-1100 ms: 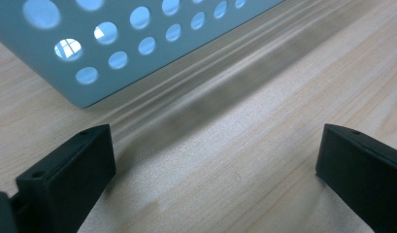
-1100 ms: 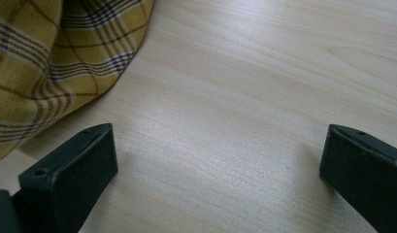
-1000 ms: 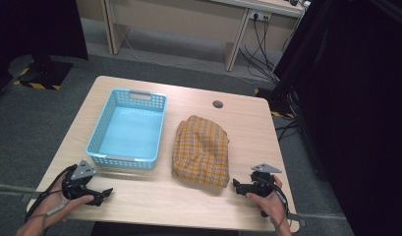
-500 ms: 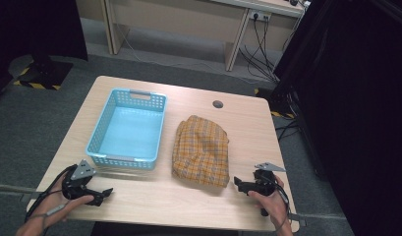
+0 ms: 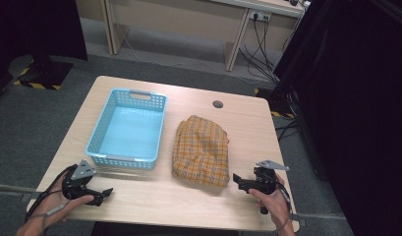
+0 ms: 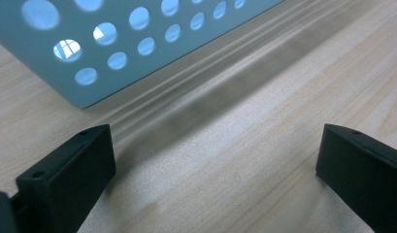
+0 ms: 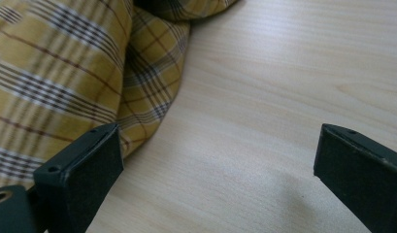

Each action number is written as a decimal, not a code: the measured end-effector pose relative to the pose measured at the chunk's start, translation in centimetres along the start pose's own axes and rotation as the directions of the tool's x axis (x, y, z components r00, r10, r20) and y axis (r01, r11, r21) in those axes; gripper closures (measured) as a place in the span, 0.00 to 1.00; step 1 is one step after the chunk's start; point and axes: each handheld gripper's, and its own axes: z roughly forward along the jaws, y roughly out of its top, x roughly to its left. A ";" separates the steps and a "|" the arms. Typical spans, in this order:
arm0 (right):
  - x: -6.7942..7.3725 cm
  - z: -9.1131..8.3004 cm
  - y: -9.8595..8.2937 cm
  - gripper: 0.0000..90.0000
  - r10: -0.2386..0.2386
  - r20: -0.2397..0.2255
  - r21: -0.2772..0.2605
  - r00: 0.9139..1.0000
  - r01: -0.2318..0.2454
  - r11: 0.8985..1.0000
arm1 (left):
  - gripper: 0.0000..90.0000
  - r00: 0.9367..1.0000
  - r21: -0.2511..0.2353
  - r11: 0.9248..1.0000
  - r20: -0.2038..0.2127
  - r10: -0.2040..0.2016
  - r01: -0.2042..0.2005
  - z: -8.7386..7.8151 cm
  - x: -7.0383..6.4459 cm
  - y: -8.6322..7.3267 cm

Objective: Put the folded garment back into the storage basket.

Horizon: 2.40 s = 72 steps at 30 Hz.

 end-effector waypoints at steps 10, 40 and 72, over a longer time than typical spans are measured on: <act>0.7 -1.0 1.0 0.05 -0.006 -0.038 -0.036 0.999 0.005 0.999 | 0.00 1.000 -0.002 1.000 0.000 0.001 -0.001 0.0 0.0 0.0; 4.6 0.3 3.3 0.06 -0.081 -0.158 -0.038 0.984 0.076 0.996 | 0.00 1.000 0.000 1.000 0.000 0.001 -0.001 0.0 0.0 0.0; 5.2 3.9 5.9 0.11 -0.071 -0.214 -0.015 0.974 0.069 0.997 | 0.00 1.000 0.001 1.000 0.000 0.001 -0.001 0.0 0.0 0.0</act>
